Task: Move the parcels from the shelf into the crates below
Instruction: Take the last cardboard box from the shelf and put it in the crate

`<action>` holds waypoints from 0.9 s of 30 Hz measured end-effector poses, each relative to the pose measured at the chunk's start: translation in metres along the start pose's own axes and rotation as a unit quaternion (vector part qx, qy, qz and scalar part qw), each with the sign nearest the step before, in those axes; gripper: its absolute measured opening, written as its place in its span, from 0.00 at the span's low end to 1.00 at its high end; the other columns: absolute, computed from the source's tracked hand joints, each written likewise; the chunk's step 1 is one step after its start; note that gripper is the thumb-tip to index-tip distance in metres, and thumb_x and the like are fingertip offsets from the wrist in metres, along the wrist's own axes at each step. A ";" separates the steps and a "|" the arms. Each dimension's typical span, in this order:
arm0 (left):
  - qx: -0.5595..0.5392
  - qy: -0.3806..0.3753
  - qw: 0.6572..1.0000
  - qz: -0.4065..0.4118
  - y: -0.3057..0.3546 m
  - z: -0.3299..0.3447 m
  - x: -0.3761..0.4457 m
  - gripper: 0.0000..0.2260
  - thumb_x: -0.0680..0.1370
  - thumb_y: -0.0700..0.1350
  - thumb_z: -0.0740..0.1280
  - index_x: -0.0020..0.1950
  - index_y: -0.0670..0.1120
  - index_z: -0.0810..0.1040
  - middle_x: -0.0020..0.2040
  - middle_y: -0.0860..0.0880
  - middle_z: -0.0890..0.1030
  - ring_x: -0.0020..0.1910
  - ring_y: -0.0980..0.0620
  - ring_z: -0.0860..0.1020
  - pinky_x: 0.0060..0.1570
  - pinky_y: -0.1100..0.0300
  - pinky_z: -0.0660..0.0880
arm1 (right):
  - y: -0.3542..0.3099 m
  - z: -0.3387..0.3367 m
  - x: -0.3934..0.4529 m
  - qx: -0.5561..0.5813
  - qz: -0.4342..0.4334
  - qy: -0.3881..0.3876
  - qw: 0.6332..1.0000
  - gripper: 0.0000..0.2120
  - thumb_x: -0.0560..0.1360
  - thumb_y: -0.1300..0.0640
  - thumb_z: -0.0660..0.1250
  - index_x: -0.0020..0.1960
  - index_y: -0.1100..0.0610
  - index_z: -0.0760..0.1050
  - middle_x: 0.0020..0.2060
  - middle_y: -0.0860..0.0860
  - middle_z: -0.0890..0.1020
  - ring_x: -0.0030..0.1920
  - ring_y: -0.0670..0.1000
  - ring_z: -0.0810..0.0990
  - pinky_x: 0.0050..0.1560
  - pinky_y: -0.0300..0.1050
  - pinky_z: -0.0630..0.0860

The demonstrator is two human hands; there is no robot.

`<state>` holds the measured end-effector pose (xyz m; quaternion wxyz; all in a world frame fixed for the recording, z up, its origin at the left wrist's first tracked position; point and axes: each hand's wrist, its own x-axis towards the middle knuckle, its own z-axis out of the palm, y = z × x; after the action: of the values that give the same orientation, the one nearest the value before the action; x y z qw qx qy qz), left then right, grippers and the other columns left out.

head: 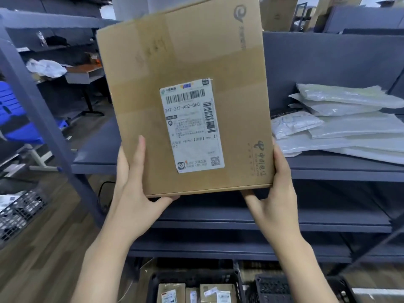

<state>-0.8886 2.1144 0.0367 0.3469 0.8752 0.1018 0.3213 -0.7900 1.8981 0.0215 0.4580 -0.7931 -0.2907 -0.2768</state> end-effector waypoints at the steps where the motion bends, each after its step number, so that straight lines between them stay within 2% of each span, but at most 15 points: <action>1: 0.008 -0.002 1.000 0.002 -0.001 0.001 -0.001 0.52 0.66 0.46 0.78 0.65 0.78 0.39 0.76 0.60 0.44 0.63 0.82 0.44 0.59 0.83 0.48 | 0.001 0.002 -0.002 -0.002 -0.014 0.008 1.000 0.47 0.65 0.72 0.75 0.74 0.54 0.51 0.73 0.50 0.62 0.72 0.38 0.60 0.65 0.25 0.58; 3: 0.025 0.001 1.000 0.017 -0.004 0.005 -0.004 0.51 0.68 0.44 0.77 0.68 0.75 0.42 0.75 0.58 0.46 0.63 0.82 0.44 0.58 0.85 0.47 | 0.003 0.004 -0.003 0.007 -0.023 0.009 1.000 0.47 0.65 0.72 0.75 0.74 0.56 0.51 0.73 0.54 0.62 0.73 0.45 0.61 0.67 0.28 0.58; 4: 0.036 0.004 0.999 0.029 -0.005 0.007 -0.007 0.51 0.68 0.42 0.76 0.70 0.73 0.43 0.75 0.57 0.47 0.63 0.82 0.44 0.56 0.87 0.47 | 0.005 0.003 -0.003 0.013 -0.019 0.005 1.000 0.47 0.65 0.72 0.75 0.74 0.56 0.52 0.73 0.54 0.62 0.72 0.44 0.62 0.67 0.28 0.59; 6: 0.059 0.011 0.996 0.061 -0.008 0.010 -0.013 0.51 0.67 0.39 0.76 0.73 0.69 0.45 0.73 0.57 0.48 0.65 0.80 0.43 0.58 0.86 0.47 | 0.007 0.001 -0.004 0.021 -0.005 -0.008 1.000 0.47 0.65 0.71 0.75 0.73 0.53 0.52 0.71 0.48 0.63 0.69 0.34 0.62 0.64 0.25 0.60; 8: 0.074 0.022 0.993 0.089 -0.010 0.013 -0.017 0.51 0.67 0.37 0.76 0.74 0.65 0.47 0.73 0.57 0.48 0.68 0.76 0.43 0.65 0.76 0.52 | 0.009 -0.002 -0.006 0.025 0.010 -0.020 0.999 0.46 0.65 0.70 0.76 0.72 0.51 0.53 0.68 0.44 0.63 0.65 0.27 0.62 0.60 0.22 0.60; 11: 0.084 0.038 0.991 0.099 -0.009 0.016 -0.019 0.53 0.66 0.35 0.76 0.75 0.65 0.46 0.75 0.55 0.45 0.72 0.68 0.45 0.66 0.57 0.58 | 0.012 -0.002 -0.010 0.017 0.030 -0.023 0.999 0.46 0.66 0.68 0.76 0.73 0.53 0.51 0.67 0.41 0.62 0.64 0.26 0.61 0.60 0.21 0.60; 14: 0.089 0.043 0.987 0.128 -0.009 0.019 -0.020 0.53 0.64 0.32 0.76 0.76 0.60 0.49 0.76 0.49 0.45 0.75 0.55 0.50 0.67 0.50 0.59 | 0.011 0.001 -0.012 -0.023 0.028 -0.026 0.999 0.51 0.66 0.67 0.76 0.76 0.57 0.44 0.68 0.45 0.59 0.68 0.29 0.55 0.63 0.22 0.55; 17: 0.087 0.039 0.986 0.134 -0.014 0.020 -0.022 0.52 0.64 0.31 0.76 0.76 0.59 0.49 0.76 0.45 0.45 0.75 0.49 0.51 0.70 0.54 0.57 | 0.009 0.003 -0.015 -0.043 0.026 -0.022 0.999 0.52 0.66 0.69 0.75 0.75 0.55 0.42 0.69 0.51 0.59 0.71 0.46 0.58 0.67 0.35 0.58; 19: 0.081 0.033 0.986 0.139 -0.018 0.019 -0.023 0.52 0.64 0.30 0.76 0.76 0.58 0.50 0.75 0.44 0.46 0.75 0.49 0.51 0.70 0.61 0.53 | 0.006 0.005 -0.019 -0.047 0.023 -0.021 0.998 0.52 0.66 0.70 0.75 0.75 0.56 0.42 0.70 0.52 0.57 0.71 0.53 0.57 0.69 0.43 0.58; 21: 0.075 0.030 0.986 0.143 -0.022 0.018 -0.025 0.52 0.64 0.30 0.76 0.76 0.58 0.50 0.75 0.44 0.46 0.75 0.51 0.49 0.70 0.63 0.52 | 0.003 0.008 -0.024 -0.048 0.030 -0.028 0.998 0.52 0.67 0.69 0.74 0.75 0.55 0.41 0.71 0.50 0.56 0.73 0.54 0.55 0.70 0.44 0.57; 24: 0.069 0.024 0.988 0.138 -0.029 0.017 -0.029 0.54 0.64 0.30 0.76 0.76 0.60 0.48 0.75 0.45 0.46 0.75 0.58 0.45 0.69 0.57 0.55 | -0.002 0.013 -0.032 -0.051 0.041 -0.032 0.997 0.51 0.68 0.70 0.73 0.76 0.53 0.41 0.72 0.50 0.55 0.73 0.53 0.54 0.70 0.43 0.55; 27: 0.058 0.009 0.988 0.142 -0.039 0.017 -0.034 0.54 0.63 0.30 0.76 0.76 0.60 0.48 0.75 0.44 0.46 0.75 0.59 0.44 0.70 0.63 0.51 | -0.005 0.018 -0.041 -0.057 0.056 -0.033 0.996 0.53 0.67 0.71 0.73 0.75 0.51 0.40 0.72 0.50 0.54 0.74 0.50 0.53 0.71 0.44 0.54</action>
<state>-0.9021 2.1207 -0.0154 0.2454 0.8967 -0.0015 0.3685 -0.8188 1.9076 -0.0123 0.4171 -0.8417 -0.2449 -0.2401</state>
